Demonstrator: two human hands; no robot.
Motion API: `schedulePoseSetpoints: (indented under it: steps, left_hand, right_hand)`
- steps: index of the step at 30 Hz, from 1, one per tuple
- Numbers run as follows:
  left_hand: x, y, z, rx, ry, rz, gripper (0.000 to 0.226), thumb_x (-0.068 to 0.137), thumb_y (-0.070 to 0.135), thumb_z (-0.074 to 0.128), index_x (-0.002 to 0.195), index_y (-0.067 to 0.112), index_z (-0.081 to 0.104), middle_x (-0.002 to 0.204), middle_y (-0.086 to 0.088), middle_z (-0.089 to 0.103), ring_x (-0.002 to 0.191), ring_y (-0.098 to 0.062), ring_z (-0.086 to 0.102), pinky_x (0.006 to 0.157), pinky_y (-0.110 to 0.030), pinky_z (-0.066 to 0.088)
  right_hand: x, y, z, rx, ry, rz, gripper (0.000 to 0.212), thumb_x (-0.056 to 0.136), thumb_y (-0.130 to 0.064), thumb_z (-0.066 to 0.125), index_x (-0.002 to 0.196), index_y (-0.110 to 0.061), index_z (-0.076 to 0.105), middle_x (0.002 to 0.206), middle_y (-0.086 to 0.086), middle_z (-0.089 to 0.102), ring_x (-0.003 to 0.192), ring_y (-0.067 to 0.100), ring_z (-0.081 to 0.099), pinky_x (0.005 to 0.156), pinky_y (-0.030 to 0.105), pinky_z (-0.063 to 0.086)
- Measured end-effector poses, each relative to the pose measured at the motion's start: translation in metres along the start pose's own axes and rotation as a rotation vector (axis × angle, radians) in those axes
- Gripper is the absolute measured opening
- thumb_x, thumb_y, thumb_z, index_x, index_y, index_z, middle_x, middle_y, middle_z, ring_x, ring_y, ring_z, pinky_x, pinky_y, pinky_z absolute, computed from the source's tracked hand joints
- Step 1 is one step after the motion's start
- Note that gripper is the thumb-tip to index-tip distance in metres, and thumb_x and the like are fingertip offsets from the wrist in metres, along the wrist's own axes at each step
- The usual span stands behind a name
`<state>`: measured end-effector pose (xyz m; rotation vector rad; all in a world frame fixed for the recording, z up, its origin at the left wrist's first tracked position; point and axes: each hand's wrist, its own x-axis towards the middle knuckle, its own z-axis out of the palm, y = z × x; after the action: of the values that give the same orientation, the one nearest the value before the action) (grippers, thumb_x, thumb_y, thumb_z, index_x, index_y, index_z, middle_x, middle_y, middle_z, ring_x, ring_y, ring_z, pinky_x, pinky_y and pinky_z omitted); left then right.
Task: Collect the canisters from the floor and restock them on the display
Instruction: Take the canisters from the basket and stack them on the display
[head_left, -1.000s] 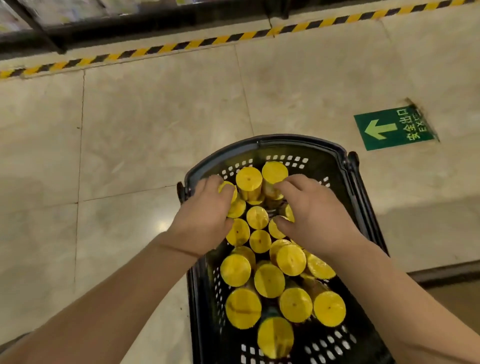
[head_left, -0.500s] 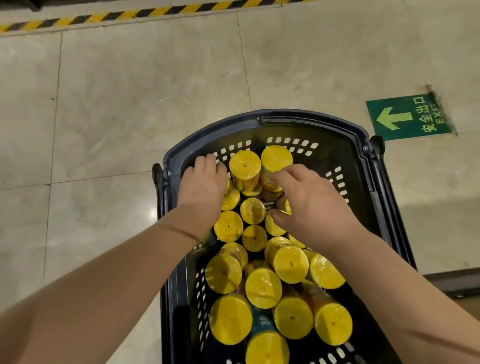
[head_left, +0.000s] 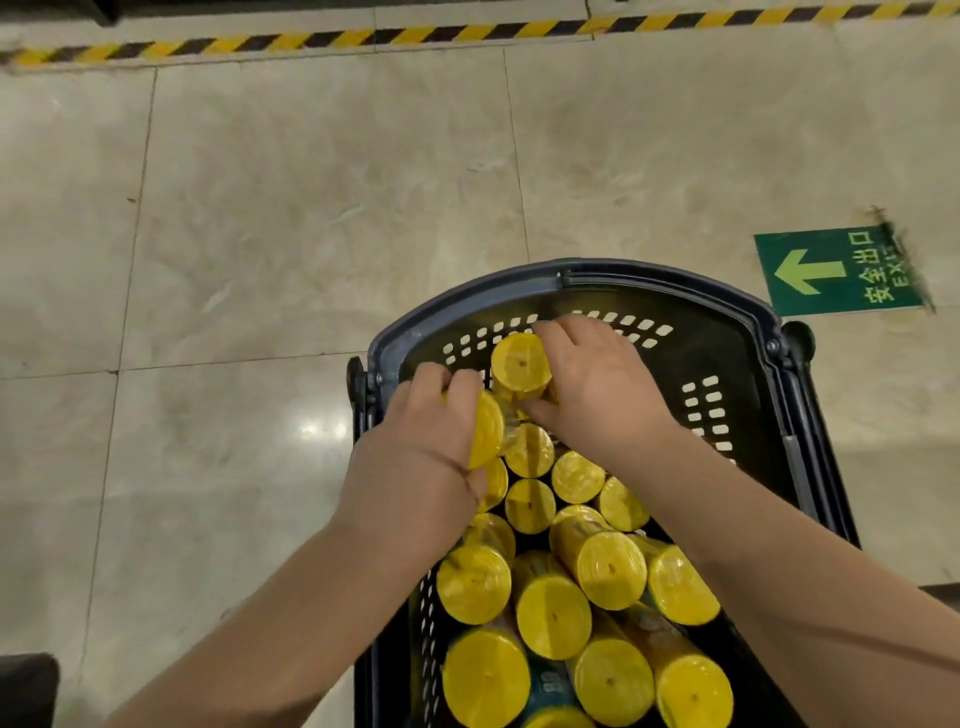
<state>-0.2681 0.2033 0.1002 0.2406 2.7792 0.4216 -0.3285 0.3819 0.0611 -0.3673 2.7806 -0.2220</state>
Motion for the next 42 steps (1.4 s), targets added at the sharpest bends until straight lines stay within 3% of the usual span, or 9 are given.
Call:
schedulePoseSetpoints:
  steps: [7, 11, 14, 17, 20, 25, 30, 35, 42]
  left_hand:
    - [-0.040, -0.017, -0.024, -0.297, 0.134, -0.013, 0.080, 0.078, 0.047, 0.075, 0.145, 0.049, 0.030, 0.132, 0.025, 0.026, 0.090, -0.003, 0.054, 0.070, -0.024, 0.053]
    - [-0.049, -0.026, -0.026, -0.454, 0.220, -0.037, 0.079, 0.078, 0.049, 0.078, 0.146, 0.048, 0.037, 0.137, 0.026, 0.030, 0.107, 0.008, 0.047, 0.079, -0.015, 0.047]
    - [-0.048, -0.026, -0.038, -0.548, 0.289, -0.023, 0.078, 0.078, 0.043, 0.081, 0.146, 0.043, 0.042, 0.133, 0.024, 0.038, 0.112, 0.008, 0.051, 0.084, -0.008, 0.048]
    - [-0.049, -0.023, -0.058, -0.608, 0.331, -0.031, 0.079, 0.075, 0.037, 0.085, 0.143, 0.037, 0.047, 0.130, 0.023, 0.042, 0.121, 0.008, 0.049, 0.091, -0.013, 0.047]
    - [-0.056, -0.014, -0.086, -0.656, 0.360, -0.042, 0.080, 0.068, 0.041, 0.082, 0.141, 0.035, 0.049, 0.129, 0.019, 0.047, 0.124, 0.004, 0.048, 0.092, -0.020, 0.046]
    - [-0.077, 0.018, -0.159, -0.751, 0.387, -0.012, 0.079, 0.067, 0.041, 0.083, 0.138, 0.038, 0.050, 0.129, 0.024, 0.050, 0.125, -0.001, 0.051, 0.093, -0.023, 0.048]
    - [-0.103, 0.067, -0.274, -0.782, 0.343, 0.082, 0.078, 0.067, 0.037, 0.092, 0.134, 0.045, 0.052, 0.130, 0.020, 0.056, 0.123, -0.003, 0.056, 0.097, -0.026, 0.050]
    - [-0.135, 0.128, -0.398, -0.802, 0.252, 0.257, 0.077, 0.067, 0.042, 0.092, 0.133, 0.043, 0.054, 0.127, 0.020, 0.059, 0.121, 0.000, 0.057, 0.097, -0.018, 0.051]
    - [-0.202, 0.225, -0.526, -0.959, 0.263, 0.442, 0.072, 0.065, 0.045, 0.087, 0.131, 0.042, 0.058, 0.132, 0.012, 0.062, 0.124, -0.012, 0.060, 0.102, -0.043, 0.052]
  right_hand:
    - [0.024, -0.012, 0.030, -0.195, -0.039, 0.032, 0.078, 0.086, -0.058, 0.069, 0.144, -0.014, 0.041, 0.143, 0.010, 0.050, 0.139, 0.030, 0.041, 0.125, 0.049, 0.018]
    - [0.026, -0.006, 0.042, -0.064, 0.077, -0.006, 0.068, 0.078, -0.039, 0.082, 0.132, -0.009, 0.053, 0.124, 0.010, 0.058, 0.124, 0.031, 0.051, 0.125, 0.045, 0.017]
    - [0.014, -0.008, 0.030, 0.057, 0.125, -0.022, 0.080, 0.071, -0.035, 0.086, 0.137, -0.007, 0.051, 0.126, 0.010, 0.056, 0.127, 0.031, 0.048, 0.126, 0.041, 0.011]
    - [-0.011, -0.014, -0.002, 0.211, 0.154, -0.036, 0.092, 0.067, -0.036, 0.088, 0.145, -0.009, 0.046, 0.134, 0.009, 0.050, 0.132, 0.028, 0.045, 0.123, 0.043, 0.028]
    - [-0.048, -0.021, -0.049, 0.519, 0.201, -0.012, 0.074, 0.068, -0.034, 0.086, 0.135, -0.016, 0.058, 0.127, 0.000, 0.051, 0.120, 0.015, 0.050, 0.103, 0.026, 0.043]
    - [-0.112, -0.029, -0.153, 0.770, 0.244, 0.046, 0.071, 0.064, -0.061, 0.075, 0.127, -0.034, 0.057, 0.123, -0.022, 0.050, 0.116, -0.011, 0.046, 0.089, 0.000, 0.034]
    - [-0.180, -0.027, -0.286, 0.862, 0.314, 0.095, 0.069, 0.070, -0.037, 0.090, 0.128, -0.044, 0.054, 0.124, -0.021, 0.060, 0.112, -0.002, 0.060, 0.090, 0.018, 0.051]
    - [-0.267, -0.037, -0.424, 0.893, 0.442, 0.084, 0.072, 0.073, -0.027, 0.089, 0.133, -0.047, 0.054, 0.126, -0.021, 0.061, 0.115, 0.000, 0.060, 0.100, 0.027, 0.050]
    - [-0.384, -0.054, -0.560, 0.953, 0.695, 0.088, 0.070, 0.074, -0.035, 0.089, 0.132, -0.046, 0.053, 0.122, -0.022, 0.063, 0.115, 0.006, 0.061, 0.099, 0.041, 0.055]
